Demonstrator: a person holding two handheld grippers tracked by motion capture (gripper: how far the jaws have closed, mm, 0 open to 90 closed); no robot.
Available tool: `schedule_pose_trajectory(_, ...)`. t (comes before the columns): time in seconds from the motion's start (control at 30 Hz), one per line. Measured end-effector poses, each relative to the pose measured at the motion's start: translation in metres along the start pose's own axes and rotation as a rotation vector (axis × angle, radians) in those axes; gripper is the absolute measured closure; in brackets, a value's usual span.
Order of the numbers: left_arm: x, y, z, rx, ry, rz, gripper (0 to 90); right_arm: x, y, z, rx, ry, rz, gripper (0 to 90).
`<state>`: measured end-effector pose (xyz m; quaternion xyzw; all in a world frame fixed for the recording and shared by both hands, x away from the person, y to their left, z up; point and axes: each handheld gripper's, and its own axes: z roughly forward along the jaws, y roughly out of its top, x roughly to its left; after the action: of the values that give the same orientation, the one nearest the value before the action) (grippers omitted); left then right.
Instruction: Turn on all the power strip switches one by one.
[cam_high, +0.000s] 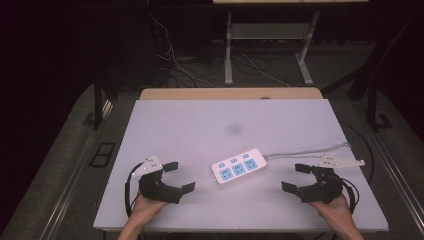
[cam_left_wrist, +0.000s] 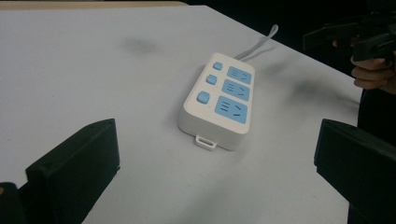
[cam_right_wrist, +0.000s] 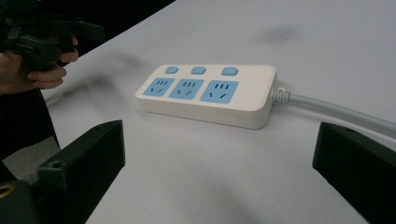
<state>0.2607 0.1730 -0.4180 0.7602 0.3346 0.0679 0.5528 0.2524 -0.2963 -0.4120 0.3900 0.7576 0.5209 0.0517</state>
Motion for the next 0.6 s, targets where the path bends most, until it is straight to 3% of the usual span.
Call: schedule_pose_trajectory(0.6, 0.0029, 0.0001, -0.003, -0.013, 0.007, -0.009, 0.0, -0.0026, -0.0006, -0.0044, 0.015, -0.009, 0.011, 2.2)
